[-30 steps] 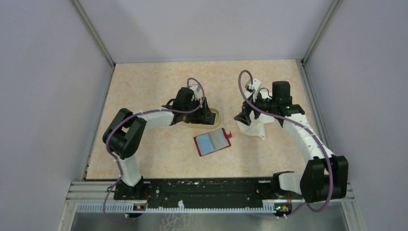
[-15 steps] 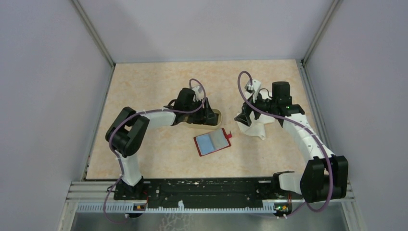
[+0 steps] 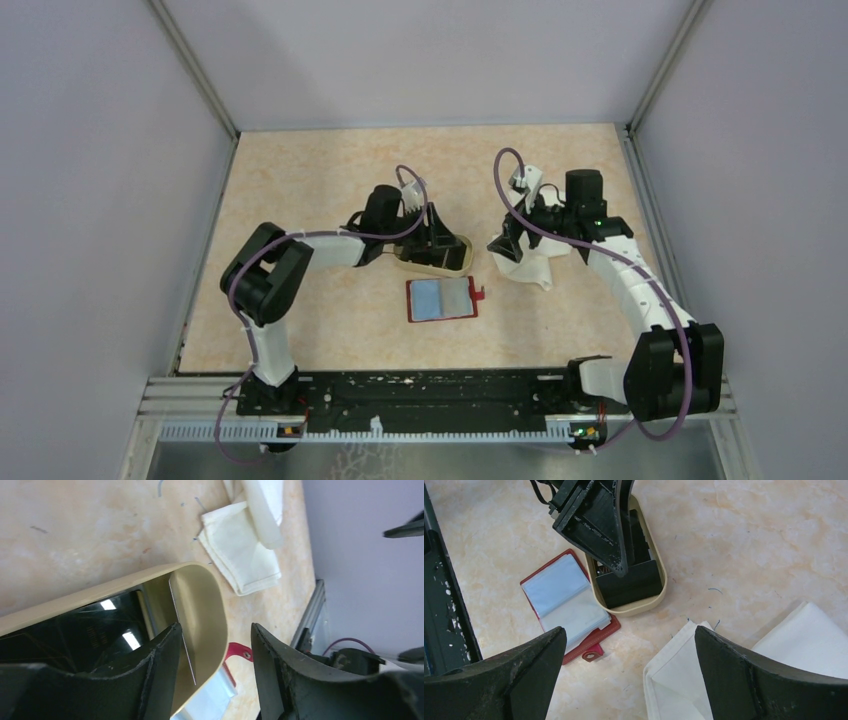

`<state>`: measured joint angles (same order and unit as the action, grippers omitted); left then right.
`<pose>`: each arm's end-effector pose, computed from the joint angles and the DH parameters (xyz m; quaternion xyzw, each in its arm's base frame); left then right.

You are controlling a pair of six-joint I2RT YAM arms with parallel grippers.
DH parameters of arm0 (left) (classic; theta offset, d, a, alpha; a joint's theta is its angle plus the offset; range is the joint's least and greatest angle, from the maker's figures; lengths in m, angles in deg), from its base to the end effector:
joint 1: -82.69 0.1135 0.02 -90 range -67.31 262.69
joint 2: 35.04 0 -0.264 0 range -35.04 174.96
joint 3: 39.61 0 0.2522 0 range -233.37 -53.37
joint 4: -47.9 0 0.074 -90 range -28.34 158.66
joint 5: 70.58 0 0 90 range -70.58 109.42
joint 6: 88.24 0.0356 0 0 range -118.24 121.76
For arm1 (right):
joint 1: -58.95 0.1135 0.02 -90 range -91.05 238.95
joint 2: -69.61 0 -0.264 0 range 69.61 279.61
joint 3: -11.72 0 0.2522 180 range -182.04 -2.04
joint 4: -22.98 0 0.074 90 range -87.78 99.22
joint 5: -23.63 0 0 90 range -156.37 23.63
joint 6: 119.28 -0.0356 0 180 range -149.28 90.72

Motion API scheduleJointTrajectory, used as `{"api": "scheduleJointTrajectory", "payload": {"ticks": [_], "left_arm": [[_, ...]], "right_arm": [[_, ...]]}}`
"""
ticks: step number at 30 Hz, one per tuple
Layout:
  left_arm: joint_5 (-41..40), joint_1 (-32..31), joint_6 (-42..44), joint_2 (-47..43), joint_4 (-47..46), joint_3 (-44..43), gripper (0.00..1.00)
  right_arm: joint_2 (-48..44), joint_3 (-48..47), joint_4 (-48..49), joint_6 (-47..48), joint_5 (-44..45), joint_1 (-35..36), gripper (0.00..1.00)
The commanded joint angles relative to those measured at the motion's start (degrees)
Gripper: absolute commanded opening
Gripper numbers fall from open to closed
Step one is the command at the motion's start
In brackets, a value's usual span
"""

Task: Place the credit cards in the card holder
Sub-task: Pick up the credit card from the storage box.

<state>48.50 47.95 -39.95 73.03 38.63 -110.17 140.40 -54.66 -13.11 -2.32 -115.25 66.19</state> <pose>0.3144 -0.2391 0.1612 0.0781 0.8371 -0.4767 0.2570 0.2532 0.0592 0.2801 -0.4087 0.7393 0.3049 0.4399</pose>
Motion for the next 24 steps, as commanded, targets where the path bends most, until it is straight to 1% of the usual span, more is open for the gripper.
{"api": "scheduleJointTrajectory", "payload": {"ticks": [1, 7, 10, 14, 18, 20, 24], "left_arm": [[6.37, -0.51, -2.95, 1.84, -6.29, 0.39, 0.59], [10.39, -0.51, -5.14, 4.49, -10.12, 0.07, 0.57], [10.21, -0.53, -4.78, 5.35, -9.47, -0.27, 0.57], [7.28, -0.78, -1.53, 5.28, -4.47, -1.56, 0.57], [-0.34, -2.25, 4.08, 4.72, 5.48, -5.35, 0.56], [-2.04, -2.70, 5.82, 4.97, 8.06, -6.82, 0.50], [-4.68, -2.70, 7.64, 6.04, 12.02, -8.81, 0.32]], "right_arm": [[-1.79, -2.38, 1.04, 0.65, -1.08, -0.10, 0.98], [-1.82, -2.40, 0.93, 0.57, -1.44, -0.34, 0.98], [-1.88, -2.44, 0.97, 0.57, -1.73, -0.45, 0.98], [-2.00, -2.44, 0.93, 0.56, -2.00, -0.48, 0.98], [-2.10, -2.48, 0.84, 0.66, -2.19, -0.52, 0.98], [-2.22, -2.49, 0.73, 0.67, -2.25, -0.49, 0.98], [-2.73, -2.57, 0.71, 0.59, -2.56, -0.50, 0.98]]}}
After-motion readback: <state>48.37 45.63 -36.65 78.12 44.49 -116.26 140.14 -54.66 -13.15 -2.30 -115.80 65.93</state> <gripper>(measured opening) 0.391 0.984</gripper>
